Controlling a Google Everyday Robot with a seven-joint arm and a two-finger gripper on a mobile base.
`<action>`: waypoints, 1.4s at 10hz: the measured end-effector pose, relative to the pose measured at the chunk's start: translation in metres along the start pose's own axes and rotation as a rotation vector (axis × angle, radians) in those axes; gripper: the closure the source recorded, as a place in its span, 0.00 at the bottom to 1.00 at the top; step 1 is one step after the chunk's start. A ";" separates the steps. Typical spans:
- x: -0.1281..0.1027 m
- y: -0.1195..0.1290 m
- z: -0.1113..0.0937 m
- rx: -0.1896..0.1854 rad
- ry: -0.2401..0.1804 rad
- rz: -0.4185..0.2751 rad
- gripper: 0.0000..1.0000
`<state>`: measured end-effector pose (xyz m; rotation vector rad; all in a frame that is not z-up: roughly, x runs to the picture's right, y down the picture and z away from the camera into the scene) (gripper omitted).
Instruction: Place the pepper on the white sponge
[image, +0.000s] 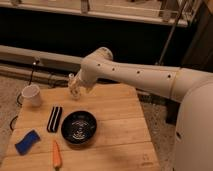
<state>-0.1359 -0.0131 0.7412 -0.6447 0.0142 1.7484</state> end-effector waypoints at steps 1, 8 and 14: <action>0.007 0.007 -0.003 -0.012 -0.009 -0.029 0.43; 0.169 0.021 0.000 0.098 0.047 -0.507 0.43; 0.251 0.074 0.028 0.328 0.255 -0.664 0.43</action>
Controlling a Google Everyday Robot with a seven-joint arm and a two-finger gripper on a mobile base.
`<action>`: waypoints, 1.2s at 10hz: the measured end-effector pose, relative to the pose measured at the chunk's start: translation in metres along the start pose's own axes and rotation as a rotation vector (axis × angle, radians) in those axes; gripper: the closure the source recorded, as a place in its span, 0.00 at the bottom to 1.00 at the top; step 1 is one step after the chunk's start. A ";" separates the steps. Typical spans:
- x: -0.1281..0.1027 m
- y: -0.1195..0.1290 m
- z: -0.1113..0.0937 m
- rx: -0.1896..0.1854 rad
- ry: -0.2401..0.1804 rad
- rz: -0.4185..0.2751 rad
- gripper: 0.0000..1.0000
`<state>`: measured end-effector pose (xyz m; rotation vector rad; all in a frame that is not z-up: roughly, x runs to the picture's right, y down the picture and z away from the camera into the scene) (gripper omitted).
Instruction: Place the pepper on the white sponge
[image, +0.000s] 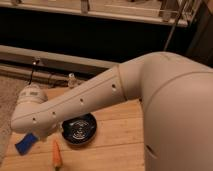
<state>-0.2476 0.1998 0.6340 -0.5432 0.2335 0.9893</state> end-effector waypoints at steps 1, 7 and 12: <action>0.003 0.014 0.014 0.002 0.075 0.000 0.43; -0.013 0.017 0.056 -0.008 0.170 0.063 0.43; -0.013 0.014 0.090 -0.041 0.131 0.086 0.43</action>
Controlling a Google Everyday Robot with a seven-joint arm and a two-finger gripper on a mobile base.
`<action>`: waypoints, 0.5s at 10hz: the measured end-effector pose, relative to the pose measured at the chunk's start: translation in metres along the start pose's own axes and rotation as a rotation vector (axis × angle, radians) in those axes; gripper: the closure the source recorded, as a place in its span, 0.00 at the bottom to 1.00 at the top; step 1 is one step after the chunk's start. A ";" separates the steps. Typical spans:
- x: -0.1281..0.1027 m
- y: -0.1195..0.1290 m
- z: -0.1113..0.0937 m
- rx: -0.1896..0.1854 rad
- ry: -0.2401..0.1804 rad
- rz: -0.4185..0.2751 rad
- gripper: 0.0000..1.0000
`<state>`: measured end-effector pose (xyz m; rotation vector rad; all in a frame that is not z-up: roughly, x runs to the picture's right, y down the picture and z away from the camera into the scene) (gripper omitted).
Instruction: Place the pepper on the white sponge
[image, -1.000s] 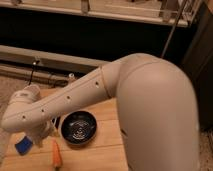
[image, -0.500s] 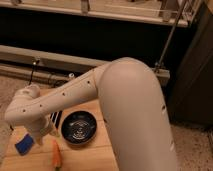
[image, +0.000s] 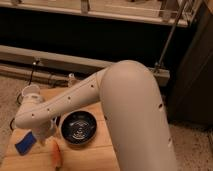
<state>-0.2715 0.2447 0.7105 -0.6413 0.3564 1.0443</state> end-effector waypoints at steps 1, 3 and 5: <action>0.001 -0.001 0.006 0.004 0.003 0.000 0.43; 0.006 -0.001 0.020 0.019 0.017 -0.005 0.43; 0.009 0.004 0.036 0.029 0.035 -0.010 0.43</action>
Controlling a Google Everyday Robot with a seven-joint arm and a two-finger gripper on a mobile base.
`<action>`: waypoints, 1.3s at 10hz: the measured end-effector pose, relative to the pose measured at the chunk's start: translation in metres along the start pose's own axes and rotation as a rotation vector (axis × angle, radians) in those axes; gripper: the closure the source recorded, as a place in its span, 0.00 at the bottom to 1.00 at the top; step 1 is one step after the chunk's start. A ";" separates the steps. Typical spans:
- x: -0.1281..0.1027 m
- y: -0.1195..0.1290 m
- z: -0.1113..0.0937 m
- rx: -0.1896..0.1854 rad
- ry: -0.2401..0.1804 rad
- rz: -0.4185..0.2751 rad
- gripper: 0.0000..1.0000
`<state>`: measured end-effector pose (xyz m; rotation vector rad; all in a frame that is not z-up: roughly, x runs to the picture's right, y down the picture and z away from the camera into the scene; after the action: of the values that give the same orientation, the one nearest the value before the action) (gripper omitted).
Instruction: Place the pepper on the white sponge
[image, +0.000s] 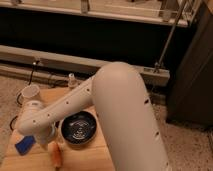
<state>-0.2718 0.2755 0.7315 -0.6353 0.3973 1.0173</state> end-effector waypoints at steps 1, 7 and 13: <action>0.000 0.001 0.008 0.006 0.009 0.002 0.43; -0.002 0.003 0.029 0.030 0.039 0.011 0.55; -0.004 0.007 0.034 0.047 0.058 -0.008 0.69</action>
<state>-0.2796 0.2978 0.7569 -0.6252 0.4683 0.9812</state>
